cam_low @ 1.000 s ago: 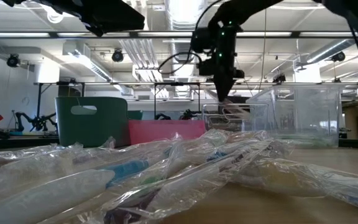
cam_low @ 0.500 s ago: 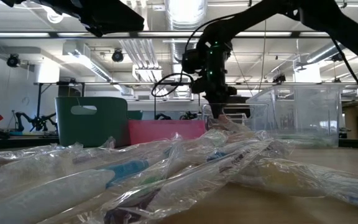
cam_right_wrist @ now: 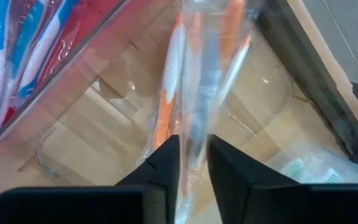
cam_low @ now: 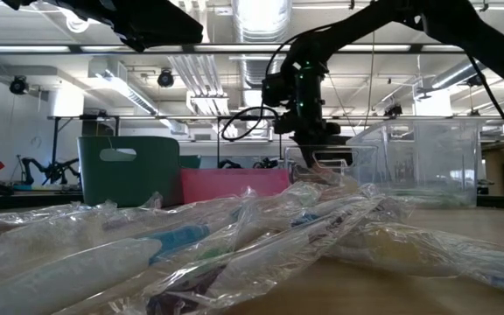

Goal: Pick & Place Toothbrushes
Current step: Put the orange toothbrush into the transparent bin, then put the violet toothbrush into the green bin

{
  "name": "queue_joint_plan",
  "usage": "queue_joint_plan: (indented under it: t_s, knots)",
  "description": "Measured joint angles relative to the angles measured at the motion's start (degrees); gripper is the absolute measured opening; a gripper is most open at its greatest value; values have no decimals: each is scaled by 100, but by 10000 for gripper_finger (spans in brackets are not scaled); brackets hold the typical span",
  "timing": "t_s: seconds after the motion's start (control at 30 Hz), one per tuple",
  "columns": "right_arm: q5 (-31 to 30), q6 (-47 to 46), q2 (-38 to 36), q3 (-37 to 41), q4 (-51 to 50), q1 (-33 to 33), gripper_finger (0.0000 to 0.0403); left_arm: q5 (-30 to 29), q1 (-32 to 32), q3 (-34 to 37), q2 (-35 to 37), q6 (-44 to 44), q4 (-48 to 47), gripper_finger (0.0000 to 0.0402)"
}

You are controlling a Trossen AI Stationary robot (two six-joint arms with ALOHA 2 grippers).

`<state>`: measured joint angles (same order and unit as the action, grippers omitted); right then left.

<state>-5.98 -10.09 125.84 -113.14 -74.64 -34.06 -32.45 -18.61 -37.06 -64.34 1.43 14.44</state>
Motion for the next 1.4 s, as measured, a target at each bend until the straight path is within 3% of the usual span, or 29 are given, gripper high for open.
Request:
queue_joint_plan:
  t_s: [0.4, 0.7, 1.03, 1.4]
  knots:
    - [69, 107, -11, -250, -445, 44, 165, 0, 0, 0, 0, 0, 2, 155]
    - [323, 240, -17, -664, -935, 243, 184, -2, 0, 0, 0, 0, 2, 154]
    - [305, 315, -383, -1591, -1359, 744, 136, -1, -2, 0, 0, -7, 2, 154]
    - [274, 362, -1470, -1260, -797, 1878, 47, -1, 0, 2, 0, -35, 5, 156]
